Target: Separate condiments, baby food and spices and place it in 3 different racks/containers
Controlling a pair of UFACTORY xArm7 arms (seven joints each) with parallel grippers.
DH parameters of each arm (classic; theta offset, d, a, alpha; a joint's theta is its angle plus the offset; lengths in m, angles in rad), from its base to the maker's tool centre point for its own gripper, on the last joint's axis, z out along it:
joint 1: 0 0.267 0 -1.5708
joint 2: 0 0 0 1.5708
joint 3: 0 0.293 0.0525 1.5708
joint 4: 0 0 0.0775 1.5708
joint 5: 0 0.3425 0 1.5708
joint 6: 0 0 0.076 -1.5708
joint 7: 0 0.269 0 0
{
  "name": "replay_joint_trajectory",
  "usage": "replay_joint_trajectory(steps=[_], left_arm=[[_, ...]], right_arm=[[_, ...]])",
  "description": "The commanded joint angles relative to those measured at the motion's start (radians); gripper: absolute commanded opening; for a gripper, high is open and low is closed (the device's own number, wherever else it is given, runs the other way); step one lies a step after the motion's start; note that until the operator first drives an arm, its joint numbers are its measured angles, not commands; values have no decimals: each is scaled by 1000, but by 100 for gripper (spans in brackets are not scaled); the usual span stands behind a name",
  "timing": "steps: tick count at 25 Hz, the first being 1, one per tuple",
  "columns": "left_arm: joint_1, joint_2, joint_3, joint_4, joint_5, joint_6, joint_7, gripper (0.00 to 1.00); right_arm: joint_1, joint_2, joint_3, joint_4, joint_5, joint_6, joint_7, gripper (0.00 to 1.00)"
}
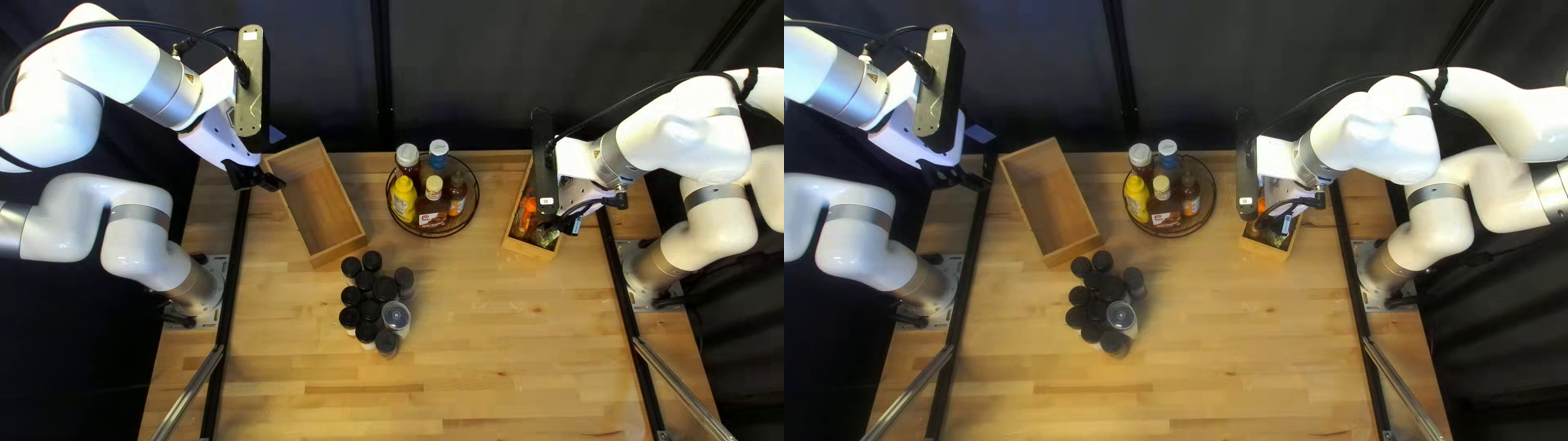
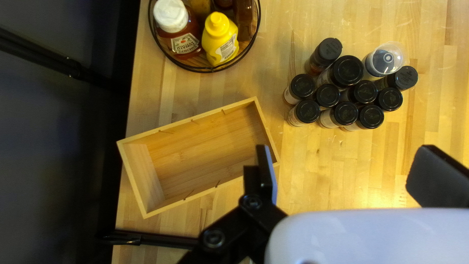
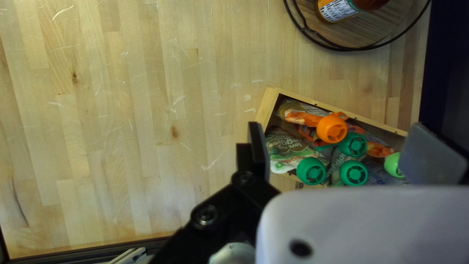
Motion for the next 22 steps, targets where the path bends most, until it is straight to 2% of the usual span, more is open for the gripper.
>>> replay_joint_trajectory(steps=[1, 11, 16, 22], left_arm=[[0, 0, 0, 0, 0, 0, 0, 100], [-32, 114, 1, 17, -38, -49, -11, 100], [-91, 182, -26, 46, -76, -6, 9, 100], [-182, 355, -86, 129, -97, 26, 68, 100]], right_arm=[[0, 0, 0, 0, 0, 0, 0, 100], [0, 0, 0, 0, 0, 0, 0, 100], [0, 0, 0, 0, 0, 0, 0, 100], [0, 0, 0, 0, 0, 0, 0, 100]])
